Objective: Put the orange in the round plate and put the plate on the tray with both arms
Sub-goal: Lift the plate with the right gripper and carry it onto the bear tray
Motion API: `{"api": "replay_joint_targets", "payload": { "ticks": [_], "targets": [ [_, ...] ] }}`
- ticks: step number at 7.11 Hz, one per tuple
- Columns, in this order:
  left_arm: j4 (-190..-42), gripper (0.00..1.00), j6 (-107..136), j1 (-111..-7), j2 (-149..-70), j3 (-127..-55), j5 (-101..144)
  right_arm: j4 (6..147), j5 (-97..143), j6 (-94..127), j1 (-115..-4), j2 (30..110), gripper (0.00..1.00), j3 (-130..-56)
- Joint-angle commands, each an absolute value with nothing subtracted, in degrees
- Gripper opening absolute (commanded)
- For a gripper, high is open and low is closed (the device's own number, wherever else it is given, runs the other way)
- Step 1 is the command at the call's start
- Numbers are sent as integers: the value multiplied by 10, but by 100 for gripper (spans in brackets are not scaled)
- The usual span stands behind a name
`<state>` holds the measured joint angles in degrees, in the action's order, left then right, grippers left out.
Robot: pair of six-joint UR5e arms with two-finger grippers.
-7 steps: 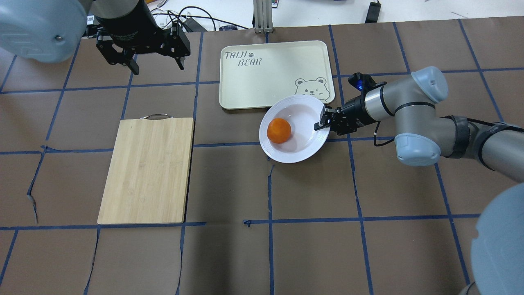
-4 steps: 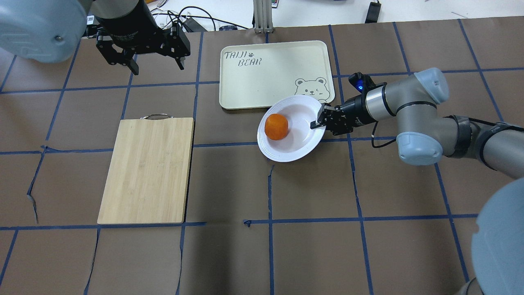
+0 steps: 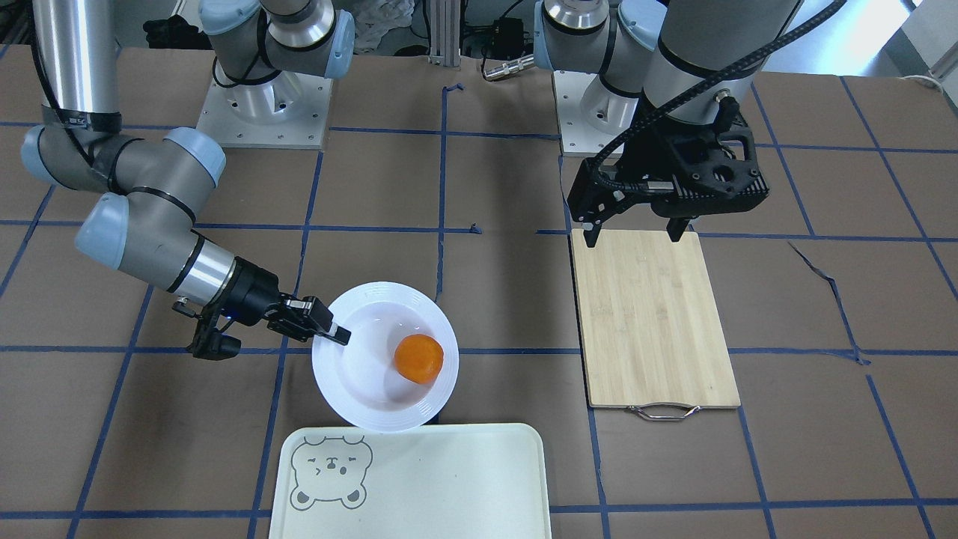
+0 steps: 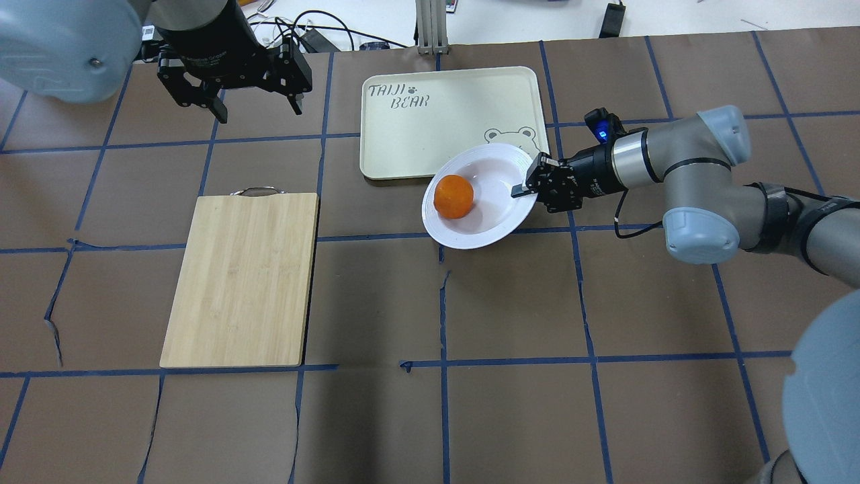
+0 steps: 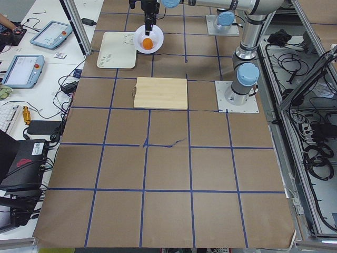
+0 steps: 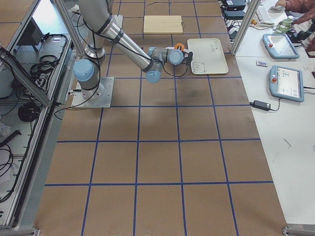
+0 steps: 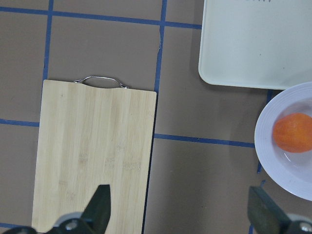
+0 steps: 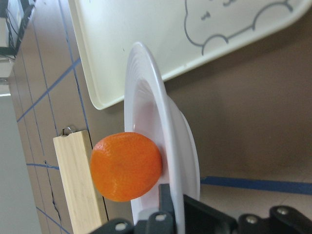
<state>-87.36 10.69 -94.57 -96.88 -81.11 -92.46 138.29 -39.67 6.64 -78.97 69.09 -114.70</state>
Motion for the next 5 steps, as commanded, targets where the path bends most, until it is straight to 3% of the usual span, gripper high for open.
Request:
{"api": "replay_joint_targets", "payload": {
  "ticks": [1, 5],
  "targets": [
    [-873, 100, 107, -946, -969, -810, -924, 1384, -381, 143, -790, 647, 0, -1035],
    [-874, 100, 107, -946, -969, -810, -925, 1397, -386, 205, -825, 480, 0, -805]
  ]
}}
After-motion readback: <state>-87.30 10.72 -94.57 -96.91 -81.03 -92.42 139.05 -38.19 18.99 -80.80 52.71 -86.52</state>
